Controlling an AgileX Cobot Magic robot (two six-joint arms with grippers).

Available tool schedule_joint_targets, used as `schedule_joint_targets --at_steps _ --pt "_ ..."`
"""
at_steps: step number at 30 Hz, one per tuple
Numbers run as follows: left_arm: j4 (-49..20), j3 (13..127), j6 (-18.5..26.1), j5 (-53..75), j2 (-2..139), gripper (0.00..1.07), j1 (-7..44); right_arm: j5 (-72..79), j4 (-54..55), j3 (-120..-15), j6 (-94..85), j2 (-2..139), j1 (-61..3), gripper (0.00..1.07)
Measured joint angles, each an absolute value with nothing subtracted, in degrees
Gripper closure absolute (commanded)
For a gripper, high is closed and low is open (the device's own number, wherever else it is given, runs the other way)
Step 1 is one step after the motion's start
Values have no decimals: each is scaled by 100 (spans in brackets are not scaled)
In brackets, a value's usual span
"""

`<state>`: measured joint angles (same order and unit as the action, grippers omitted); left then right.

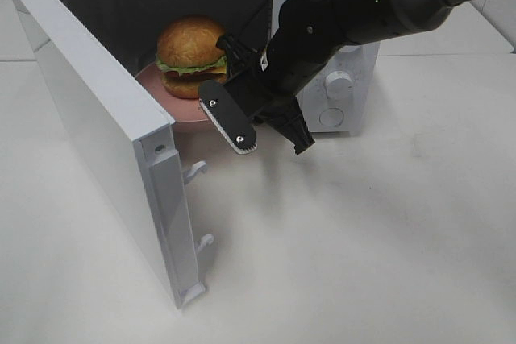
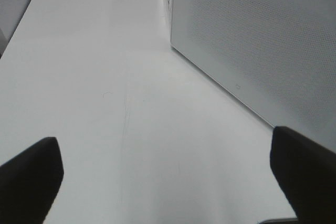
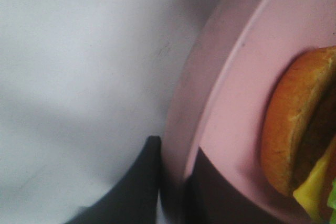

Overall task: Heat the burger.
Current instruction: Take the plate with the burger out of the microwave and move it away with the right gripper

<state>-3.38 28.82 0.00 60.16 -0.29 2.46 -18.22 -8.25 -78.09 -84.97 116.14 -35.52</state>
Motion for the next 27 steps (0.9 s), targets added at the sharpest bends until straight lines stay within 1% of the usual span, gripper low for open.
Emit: schedule_joint_targets --at_steps 4,11,13,19,24,27 --pt "-338 2882 0 6016 -29 7 246 -1564 -842 -7340 -8508 11310 -3598 107" --pt "-338 2882 0 6016 -29 7 246 -1415 -854 -6881 -8508 10978 -3610 107" --pt "-338 2882 0 6016 -29 7 246 -1358 -848 -6572 -8508 10697 -3610 107" --pt "-338 2882 0 6016 -29 7 246 -1186 -854 -6257 -8508 10434 -3610 107" --pt "-338 2882 0 6016 -29 7 246 -1054 -854 -5667 -8497 9906 -3610 107" --pt "-338 2882 0 6016 -29 7 246 -1037 -854 -5598 -8491 9843 -3610 107"
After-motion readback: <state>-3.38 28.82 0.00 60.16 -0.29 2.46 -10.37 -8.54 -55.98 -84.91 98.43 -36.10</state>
